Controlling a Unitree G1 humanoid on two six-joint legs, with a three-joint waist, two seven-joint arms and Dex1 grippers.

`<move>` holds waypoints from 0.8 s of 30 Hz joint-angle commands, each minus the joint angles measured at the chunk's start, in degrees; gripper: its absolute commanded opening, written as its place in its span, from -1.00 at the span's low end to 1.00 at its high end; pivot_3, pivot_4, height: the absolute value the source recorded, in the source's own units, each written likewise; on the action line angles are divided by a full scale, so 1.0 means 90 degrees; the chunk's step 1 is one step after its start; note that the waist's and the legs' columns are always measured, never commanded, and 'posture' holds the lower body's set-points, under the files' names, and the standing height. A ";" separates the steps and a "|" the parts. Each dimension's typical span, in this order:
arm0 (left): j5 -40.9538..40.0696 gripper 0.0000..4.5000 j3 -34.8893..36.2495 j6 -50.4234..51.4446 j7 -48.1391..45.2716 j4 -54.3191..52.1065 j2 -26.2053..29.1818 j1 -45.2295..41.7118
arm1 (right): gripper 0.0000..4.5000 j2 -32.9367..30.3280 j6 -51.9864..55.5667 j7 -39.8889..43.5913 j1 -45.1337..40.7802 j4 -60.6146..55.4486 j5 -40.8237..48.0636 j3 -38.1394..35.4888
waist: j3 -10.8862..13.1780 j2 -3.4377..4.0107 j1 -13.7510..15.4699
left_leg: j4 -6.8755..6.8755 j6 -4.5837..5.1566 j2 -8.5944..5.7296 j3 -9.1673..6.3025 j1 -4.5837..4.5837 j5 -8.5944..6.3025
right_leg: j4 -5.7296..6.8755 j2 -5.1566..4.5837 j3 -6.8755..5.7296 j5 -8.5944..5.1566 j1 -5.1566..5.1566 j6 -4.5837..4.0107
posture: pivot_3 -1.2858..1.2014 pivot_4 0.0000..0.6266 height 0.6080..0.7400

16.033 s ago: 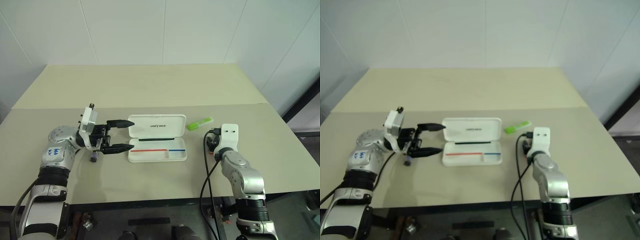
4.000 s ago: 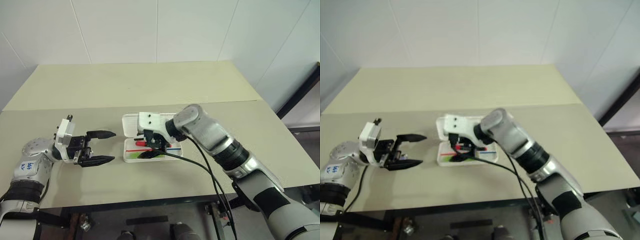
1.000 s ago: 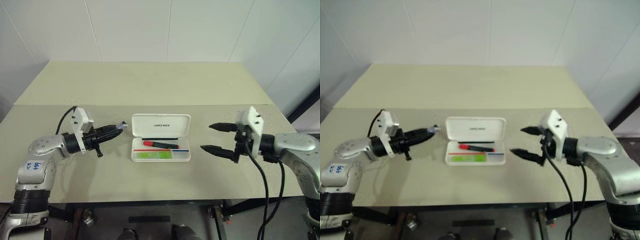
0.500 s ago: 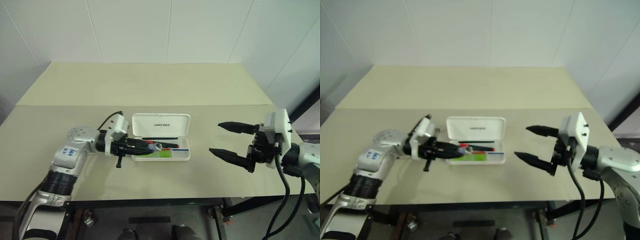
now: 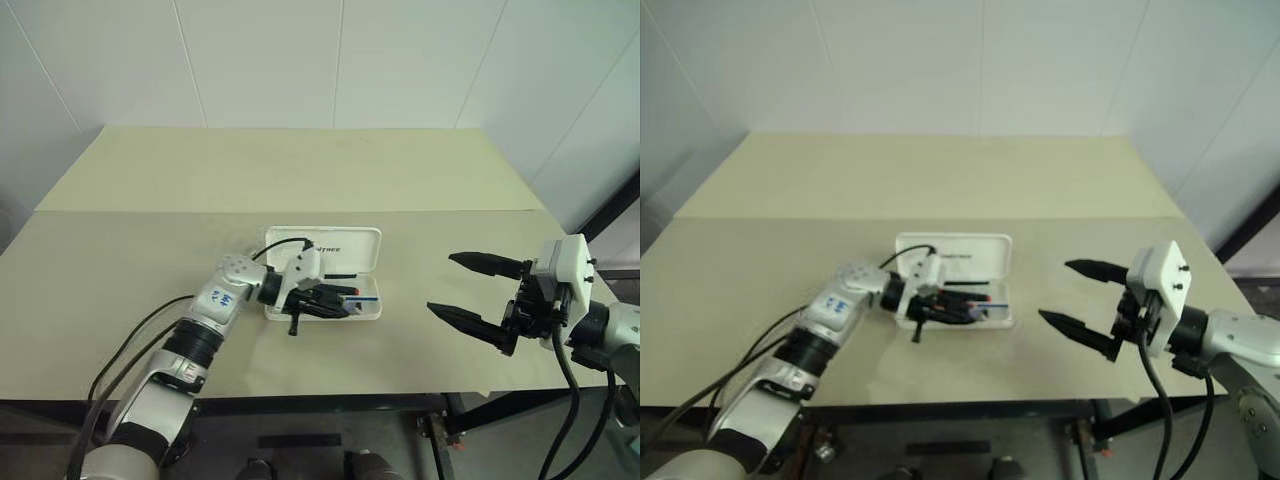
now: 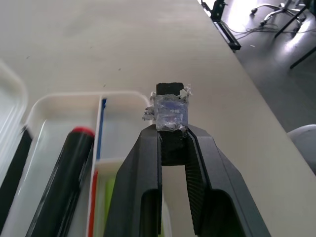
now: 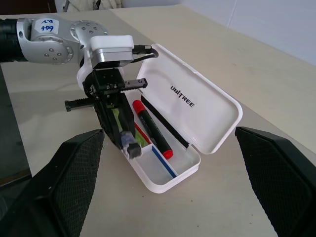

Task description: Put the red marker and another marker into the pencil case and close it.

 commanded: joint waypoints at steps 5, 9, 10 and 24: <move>0.0567 -0.84 -0.0111 -0.0173 0.0409 0.0682 -0.0355 -0.0670 | 1.00 0.0032 -0.0215 -0.0308 0.0079 -0.0235 -0.0011 -0.0094 | 0.0000 0.0000 0.0000 | 0.0001 0.0002 -0.0003 0.0001 0.0001 -0.0001 | 0.0000 0.0000 0.0002 0.0000 0.0001 0.0001 | 0.03 -0.52 1.00; 0.0621 -0.84 -0.0067 -0.0287 0.0375 0.0923 -0.0513 -0.0823 | 1.00 0.0019 -0.0263 -0.0391 0.0159 -0.0248 -0.0008 -0.0111 | 0.0000 0.0000 -0.0004 | 0.0001 0.0002 -0.0004 0.0000 0.0000 -0.0001 | 0.0000 0.0000 0.0002 0.0000 0.0001 0.0001 | 0.03 -0.52 1.00; 0.0629 -0.84 -0.0065 -0.0306 0.0360 0.0959 -0.0541 -0.0844 | 1.00 0.0009 -0.0278 -0.0401 0.0172 -0.0243 -0.0005 -0.0114 | 0.0000 0.0000 0.0000 | 0.0000 0.0002 -0.0004 0.0000 0.0000 -0.0001 | 0.0000 0.0000 0.0002 0.0000 0.0001 0.0001 | 0.03 -0.52 1.00; 0.0925 0.49 -0.0093 -0.0471 0.0381 0.1226 -0.0628 -0.0862 | 1.00 -0.0068 -0.0369 -0.0498 0.0236 -0.0119 -0.0049 -0.0160 | 0.0000 0.0000 0.0006 | 0.0002 0.0002 -0.0005 0.0000 0.0000 -0.0001 | 0.0000 0.0000 0.0002 0.0001 0.0001 0.0003 | 0.03 -0.52 1.00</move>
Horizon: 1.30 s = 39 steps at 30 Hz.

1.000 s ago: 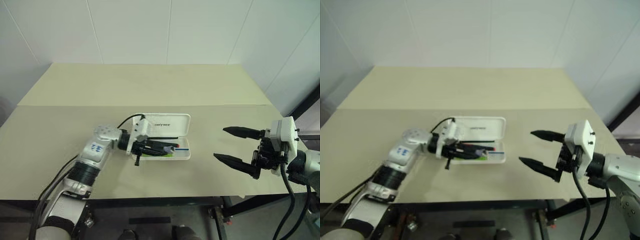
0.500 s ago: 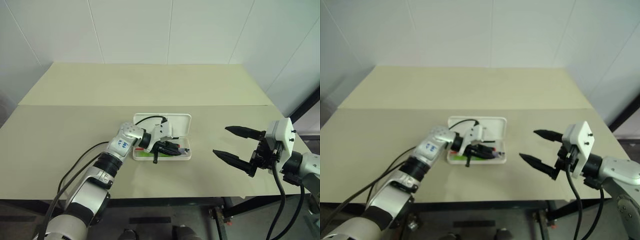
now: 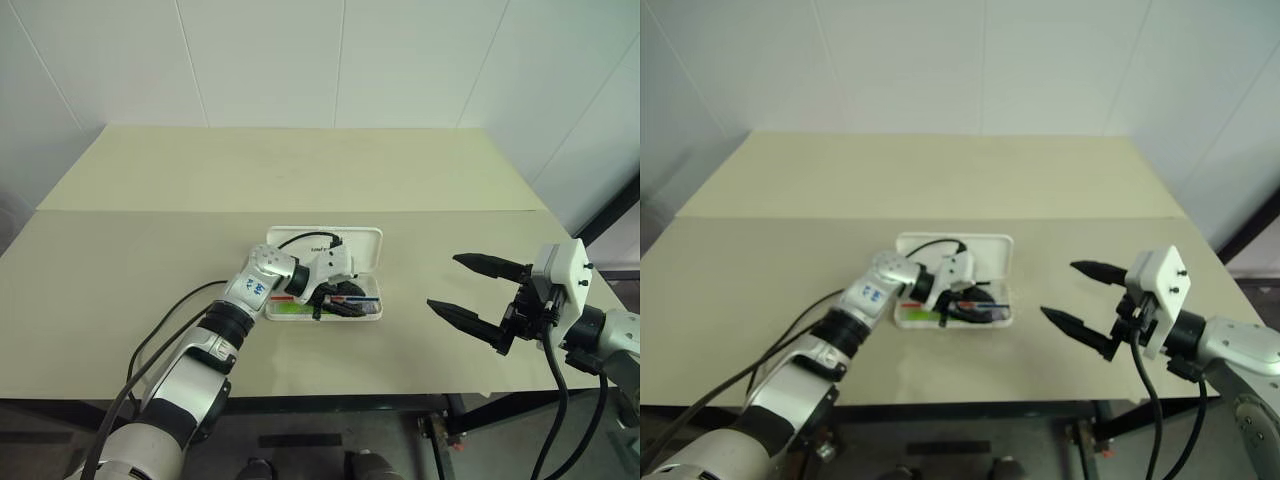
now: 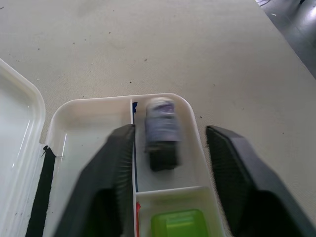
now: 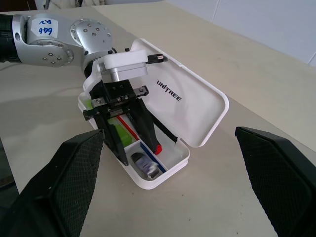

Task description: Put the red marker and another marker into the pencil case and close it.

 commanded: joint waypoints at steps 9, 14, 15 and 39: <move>-0.0502 0.99 0.0295 0.0036 -0.0610 -0.0874 0.0186 0.0206 | 1.00 -0.0112 -0.0143 0.0015 -0.0075 -0.0036 -0.0081 -0.0130 | 0.0000 0.0000 -0.0008 | -0.0002 0.0000 0.0000 0.0000 0.0000 0.0000 | 0.0001 0.0000 0.0000 0.0000 0.0000 0.0000 | 0.03 -0.52 1.00; -0.1585 0.99 0.1086 -0.0295 -0.1400 -0.1463 0.0477 0.0582 | 1.00 -0.0203 -0.0188 0.0350 0.0157 -0.0286 0.0027 -0.0149 | 0.0000 0.0000 -0.0005 | -0.0005 0.0000 0.0005 -0.0001 0.0002 0.0000 | 0.0004 0.0000 -0.0002 -0.0001 0.0000 -0.0001 | 0.03 -0.52 1.00; -0.1681 0.99 0.1220 -0.0374 -0.1508 -0.1419 0.0592 0.0608 | 1.00 -0.0247 -0.0216 0.0430 0.0210 -0.0306 -0.0013 -0.0133 | 0.0000 0.0001 -0.0004 | -0.0003 0.0000 0.0005 -0.0001 0.0001 0.0000 | 0.0006 0.0000 -0.0003 -0.0001 -0.0001 -0.0001 | 0.03 -0.52 1.00; -0.2010 0.57 0.3047 -0.1701 -0.2219 0.2519 0.1992 -0.0647 | 1.00 -0.0347 -0.0742 0.1577 -0.0904 0.1045 0.0298 0.0123 | 0.0000 0.0000 -0.0013 | 0.0011 0.0002 0.0003 0.0000 0.0005 0.0001 | 0.0005 -0.0001 -0.0007 0.0004 0.0007 0.0007 | 0.03 -0.52 1.00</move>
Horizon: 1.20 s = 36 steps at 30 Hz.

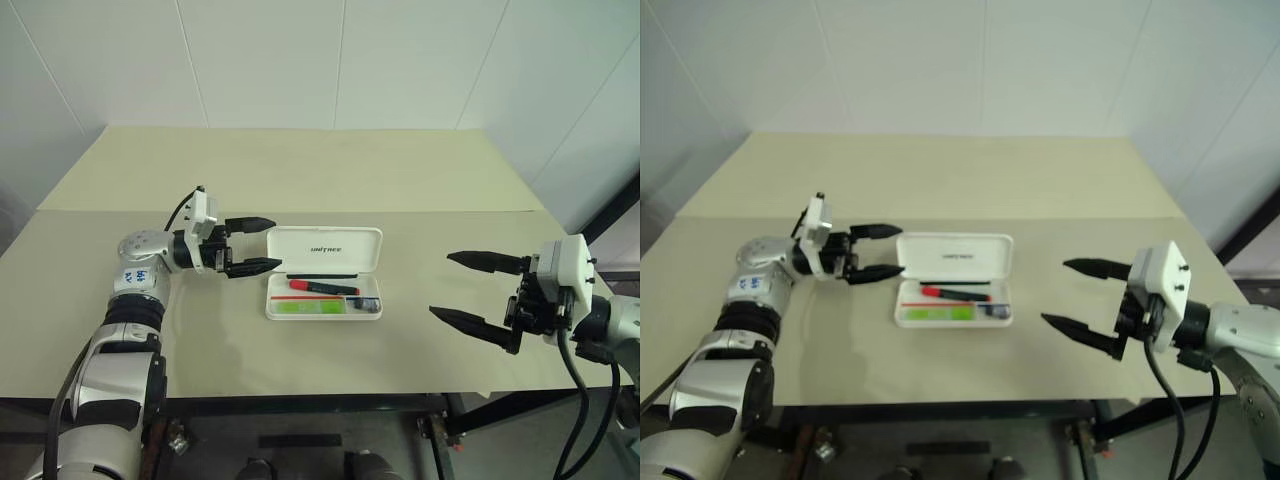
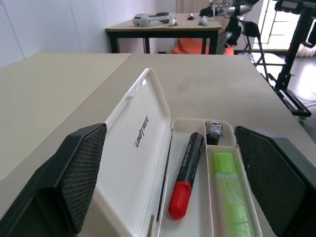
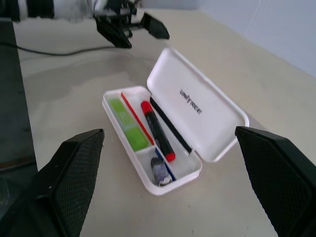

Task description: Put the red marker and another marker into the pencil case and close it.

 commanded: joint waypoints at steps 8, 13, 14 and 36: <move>0.0187 -0.61 0.0233 0.0007 -0.0382 0.1306 0.0127 -0.0961 | 1.00 -0.0067 -0.0394 0.0378 -0.0300 0.0424 -0.0173 0.0070 | 0.0000 0.0000 -0.0004 | -0.0004 0.0001 0.0000 0.0000 -0.0005 -0.0001 | -0.0001 0.0001 -0.0002 -0.0001 -0.0005 -0.0001 | 0.03 -0.52 1.00; 0.0247 -0.97 0.0402 0.0198 -0.0157 0.1574 0.0197 -0.1144 | 1.00 -0.0045 -0.0365 0.0270 -0.0022 0.0207 -0.0132 -0.0150 | 0.0000 0.0000 0.0002 | -0.0005 0.0001 0.0000 -0.0001 -0.0004 -0.0001 | 0.0005 0.0002 -0.0003 -0.0001 -0.0006 -0.0001 | 0.03 -0.52 1.00; 0.0278 -0.97 0.0432 0.0264 -0.0056 0.1627 0.0218 -0.1194 | 1.00 -0.0042 -0.0356 0.0229 0.0019 0.0170 -0.0118 -0.0192 | 0.0000 0.0000 0.0000 | -0.0003 0.0001 0.0000 0.0000 -0.0004 -0.0001 | 0.0005 0.0001 -0.0003 -0.0001 -0.0006 -0.0001 | 0.03 -0.52 1.00; 0.1751 -0.97 0.0196 0.0801 0.2770 0.2089 -0.0292 -0.1515 | 1.00 -0.0196 -0.0298 0.0323 0.0289 0.0479 0.0060 -0.0513 | 0.0000 0.0000 0.0031 | -0.0001 0.0000 -0.0002 0.0003 -0.0003 -0.0001 | 0.0009 0.0002 -0.0002 0.0001 -0.0005 0.0002 | 0.03 -0.52 1.00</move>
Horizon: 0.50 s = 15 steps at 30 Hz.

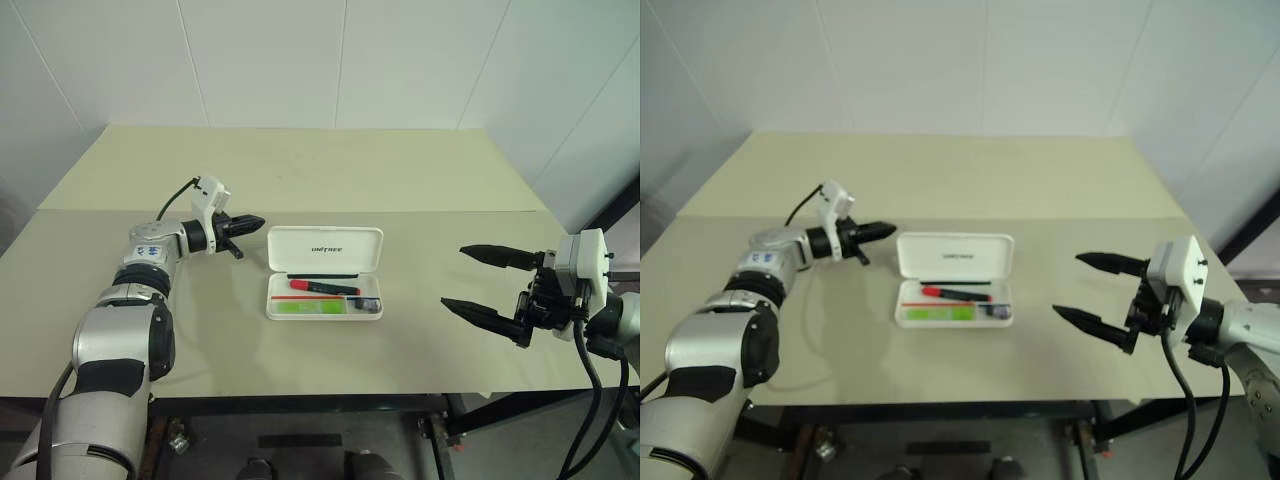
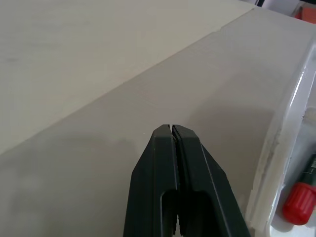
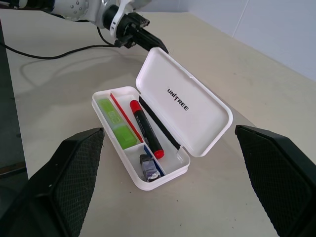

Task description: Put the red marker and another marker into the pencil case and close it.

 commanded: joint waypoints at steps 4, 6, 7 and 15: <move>0.0132 -0.97 0.0063 0.0073 -0.0128 -0.0018 -0.0102 -0.0224 | 1.00 -0.0260 0.0035 0.0677 -0.0308 0.0692 0.0450 -0.0321 | 0.0000 0.0000 -0.0026 | 0.0000 0.0000 0.0000 0.0001 0.0000 0.0000 | 0.0000 0.0000 0.0001 0.0000 0.0000 0.0000 | 0.03 -0.52 1.00; 0.0200 -0.97 0.0012 0.0109 -0.0208 -0.0013 -0.0135 -0.0254 | 1.00 -0.0360 0.0009 0.0918 -0.0471 0.1000 0.0423 -0.0250 | 0.0000 0.0000 -0.0027 | 0.0001 0.0000 0.0000 0.0001 0.0002 0.0000 | 0.0003 0.0000 0.0001 0.0000 0.0000 0.0000 | 0.03 -0.52 1.00; 0.0235 -0.97 -0.0015 0.0126 -0.0259 -0.0012 -0.0151 -0.0268 | 1.00 -0.0417 -0.0077 0.1091 -0.0512 0.1148 0.0334 -0.0193 | 0.0000 0.0000 -0.0020 | 0.0001 0.0000 0.0000 0.0001 0.0002 0.0000 | 0.0004 0.0000 0.0001 0.0000 0.0000 0.0001 | 0.03 -0.52 1.00; 0.0523 -0.97 -0.0232 0.0106 -0.1174 -0.0046 -0.0125 -0.0436 | 1.00 -0.0650 -0.0947 0.2086 -0.0956 0.2341 -0.0437 0.0238 | 0.0000 0.0000 -0.0029 | -0.0001 0.0000 -0.0002 0.0002 0.0000 0.0000 | -0.0002 0.0001 0.0001 0.0000 -0.0001 0.0001 | 0.03 -0.52 1.00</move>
